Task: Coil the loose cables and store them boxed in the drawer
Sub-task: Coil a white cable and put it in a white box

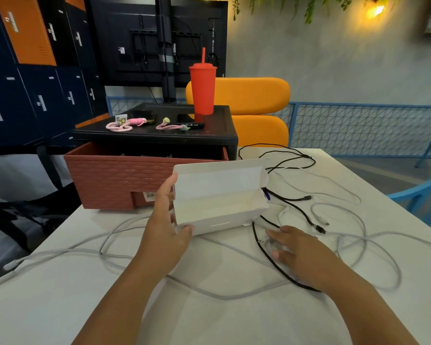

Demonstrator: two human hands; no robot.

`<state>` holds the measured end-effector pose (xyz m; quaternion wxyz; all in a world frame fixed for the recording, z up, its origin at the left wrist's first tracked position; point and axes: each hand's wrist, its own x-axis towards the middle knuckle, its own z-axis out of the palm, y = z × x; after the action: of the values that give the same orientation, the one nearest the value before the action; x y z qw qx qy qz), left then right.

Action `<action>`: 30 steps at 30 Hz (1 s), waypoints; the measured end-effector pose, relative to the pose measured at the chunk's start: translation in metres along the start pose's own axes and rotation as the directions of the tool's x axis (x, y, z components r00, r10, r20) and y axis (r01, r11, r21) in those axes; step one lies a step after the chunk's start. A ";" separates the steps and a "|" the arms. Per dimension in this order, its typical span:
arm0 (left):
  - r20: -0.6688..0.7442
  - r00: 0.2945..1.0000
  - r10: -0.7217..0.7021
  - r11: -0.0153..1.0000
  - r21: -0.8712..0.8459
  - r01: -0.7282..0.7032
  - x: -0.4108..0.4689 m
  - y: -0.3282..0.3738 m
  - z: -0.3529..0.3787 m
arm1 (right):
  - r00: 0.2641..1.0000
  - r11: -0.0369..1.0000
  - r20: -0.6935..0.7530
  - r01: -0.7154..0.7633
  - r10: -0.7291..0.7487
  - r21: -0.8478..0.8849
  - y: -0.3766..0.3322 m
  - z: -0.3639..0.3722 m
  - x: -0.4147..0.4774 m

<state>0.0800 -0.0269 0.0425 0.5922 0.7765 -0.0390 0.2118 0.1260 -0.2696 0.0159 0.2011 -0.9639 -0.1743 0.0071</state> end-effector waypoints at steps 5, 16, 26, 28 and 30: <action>0.000 1.000 -0.011 1.000 0.004 0.011 0.000 0.000 0.000 | 1.000 0.999 0.001 0.013 -0.013 -0.044 0.002 0.002 0.002; -0.007 1.000 -0.013 1.000 0.023 0.013 0.000 0.000 0.000 | 1.000 1.000 -0.029 -0.004 0.004 0.009 0.001 -0.003 0.001; -0.002 1.000 -0.017 0.999 0.032 0.017 -0.001 -0.003 -0.001 | 0.998 0.997 -0.001 -0.059 0.059 0.044 0.007 -0.002 0.001; 0.001 1.000 -0.015 1.000 0.024 0.015 -0.001 -0.003 0.000 | 0.998 0.998 0.031 -0.058 0.057 0.037 0.008 -0.003 0.002; -0.002 1.000 -0.018 1.000 0.020 0.018 -0.001 -0.002 -0.001 | 0.997 0.998 0.048 -0.061 0.060 0.015 0.006 -0.004 0.004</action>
<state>0.0799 -0.0256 0.0404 0.5863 0.7825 -0.0295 0.2075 0.1319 -0.2747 0.0173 0.2045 -0.9666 -0.1499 0.0376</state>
